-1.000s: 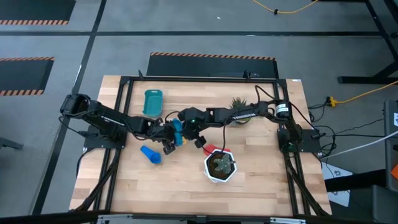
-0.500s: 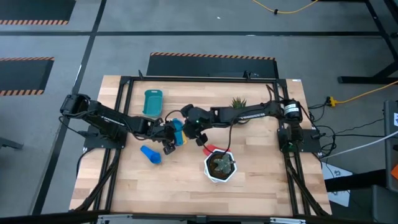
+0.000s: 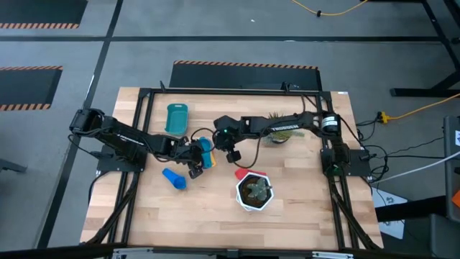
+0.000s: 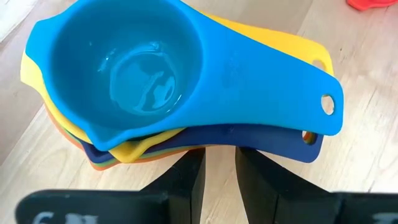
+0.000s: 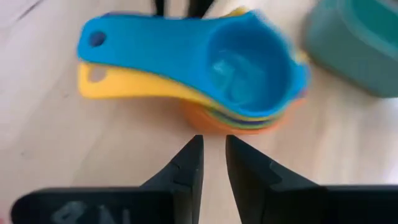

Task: Nest measuring cups in basket
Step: Adjust the nested measuring cups to an aligned position

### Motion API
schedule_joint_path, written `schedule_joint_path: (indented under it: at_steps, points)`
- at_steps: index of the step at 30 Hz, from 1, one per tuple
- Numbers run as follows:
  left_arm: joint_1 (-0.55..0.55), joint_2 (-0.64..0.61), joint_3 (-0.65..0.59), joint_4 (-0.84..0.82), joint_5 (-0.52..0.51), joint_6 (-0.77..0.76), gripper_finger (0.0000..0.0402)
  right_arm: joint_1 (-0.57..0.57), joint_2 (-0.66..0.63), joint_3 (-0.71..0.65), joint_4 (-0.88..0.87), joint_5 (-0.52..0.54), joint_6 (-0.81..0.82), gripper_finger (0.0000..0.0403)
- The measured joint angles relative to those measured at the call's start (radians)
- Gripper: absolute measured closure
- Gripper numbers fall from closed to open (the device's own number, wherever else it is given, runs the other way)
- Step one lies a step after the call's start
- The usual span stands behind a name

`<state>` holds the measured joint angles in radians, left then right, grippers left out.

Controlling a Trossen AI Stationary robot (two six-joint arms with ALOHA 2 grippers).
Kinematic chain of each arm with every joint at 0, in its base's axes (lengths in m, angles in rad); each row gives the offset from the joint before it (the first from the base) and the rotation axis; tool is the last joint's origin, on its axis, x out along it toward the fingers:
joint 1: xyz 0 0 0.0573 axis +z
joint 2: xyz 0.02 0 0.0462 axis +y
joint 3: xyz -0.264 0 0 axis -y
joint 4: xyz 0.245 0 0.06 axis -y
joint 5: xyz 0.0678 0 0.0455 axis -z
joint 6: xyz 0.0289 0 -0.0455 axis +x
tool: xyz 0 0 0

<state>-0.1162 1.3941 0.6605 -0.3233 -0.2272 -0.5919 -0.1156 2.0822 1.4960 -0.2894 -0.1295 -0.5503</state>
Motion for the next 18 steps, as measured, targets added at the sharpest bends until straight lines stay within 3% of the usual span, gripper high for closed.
schedule_joint_path:
  at_steps: [18]
  points:
    - [-0.001, 0.000, 0.000, 0.002, 0.000, 0.000, 0.0320, 0.079, 0.084, 0.000, 0.146, -0.032, -0.006, 0.0330]
